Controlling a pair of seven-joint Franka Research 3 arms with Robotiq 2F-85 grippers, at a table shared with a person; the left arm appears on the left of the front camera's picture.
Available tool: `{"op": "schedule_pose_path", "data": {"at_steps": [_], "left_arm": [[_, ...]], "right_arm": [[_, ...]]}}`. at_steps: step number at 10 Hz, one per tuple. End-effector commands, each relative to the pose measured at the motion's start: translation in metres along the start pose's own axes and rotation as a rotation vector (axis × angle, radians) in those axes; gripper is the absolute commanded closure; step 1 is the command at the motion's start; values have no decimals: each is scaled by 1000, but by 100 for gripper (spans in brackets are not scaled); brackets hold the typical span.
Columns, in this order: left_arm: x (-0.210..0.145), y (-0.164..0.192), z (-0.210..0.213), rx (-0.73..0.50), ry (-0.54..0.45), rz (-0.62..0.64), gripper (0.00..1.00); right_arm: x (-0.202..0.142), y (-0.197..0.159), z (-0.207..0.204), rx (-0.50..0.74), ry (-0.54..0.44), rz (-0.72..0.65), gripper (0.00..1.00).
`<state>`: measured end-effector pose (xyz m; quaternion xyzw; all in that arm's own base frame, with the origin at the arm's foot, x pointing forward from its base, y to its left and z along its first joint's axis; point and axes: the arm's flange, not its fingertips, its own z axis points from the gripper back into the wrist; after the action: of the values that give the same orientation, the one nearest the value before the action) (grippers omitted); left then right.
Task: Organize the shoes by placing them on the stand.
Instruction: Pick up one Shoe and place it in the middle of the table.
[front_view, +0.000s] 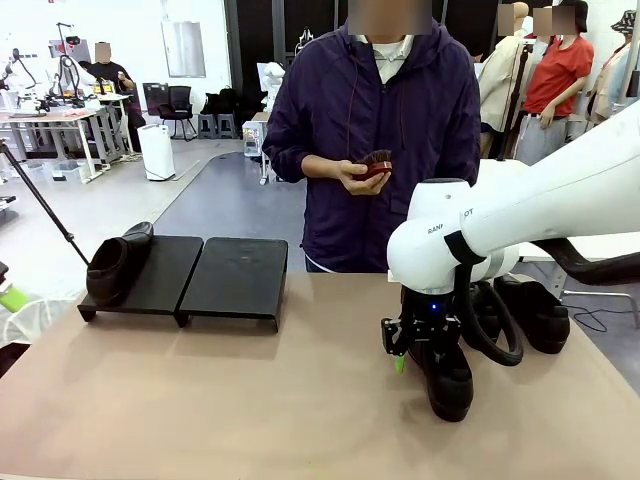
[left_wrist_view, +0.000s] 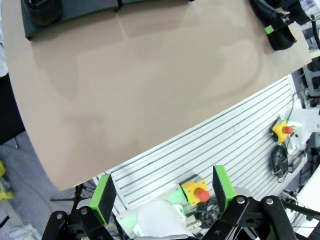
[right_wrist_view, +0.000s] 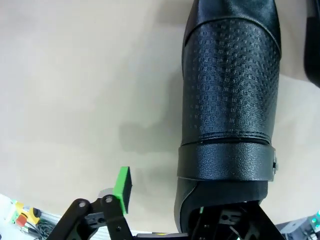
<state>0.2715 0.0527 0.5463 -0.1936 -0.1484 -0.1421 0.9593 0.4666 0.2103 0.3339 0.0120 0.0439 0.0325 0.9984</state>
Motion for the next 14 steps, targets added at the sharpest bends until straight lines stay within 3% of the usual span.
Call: {"op": "schedule_pose_path", "data": {"at_steps": [1, 6, 9, 11, 14], "left_arm": [[-1, 3, 2, 5, 8, -13, 0], [-1, 3, 2, 5, 8, -13, 0], [-1, 3, 2, 5, 8, -13, 0], [-1, 3, 2, 5, 8, -13, 0], [-1, 3, 2, 5, 8, -13, 0]], "right_arm": [[5, 5, 5, -54, -7, -14, 100], [4, 5, 8, -62, -18, -21, 100], [-16, 10, 33, -68, -36, -47, 100], [-54, 40, 61, -64, -9, -54, 100], [-88, 119, 62, -35, 5, -24, 100]]}}
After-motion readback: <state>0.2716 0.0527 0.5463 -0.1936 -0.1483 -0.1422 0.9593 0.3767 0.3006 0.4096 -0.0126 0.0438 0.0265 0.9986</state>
